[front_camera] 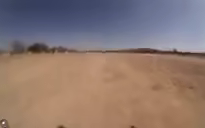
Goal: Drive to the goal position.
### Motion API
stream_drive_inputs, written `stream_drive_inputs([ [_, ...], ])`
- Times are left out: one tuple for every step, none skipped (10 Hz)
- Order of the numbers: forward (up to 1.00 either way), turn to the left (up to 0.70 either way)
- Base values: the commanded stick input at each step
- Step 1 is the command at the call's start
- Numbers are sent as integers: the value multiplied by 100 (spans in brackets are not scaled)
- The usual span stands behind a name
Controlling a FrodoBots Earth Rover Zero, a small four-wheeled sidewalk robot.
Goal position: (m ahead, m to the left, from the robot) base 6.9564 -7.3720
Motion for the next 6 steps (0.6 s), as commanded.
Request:
stream_drive_inputs([
  [100,0],
  [100,0],
  [100,0],
  [100,0],
  [100,16],
  [100,10],
])
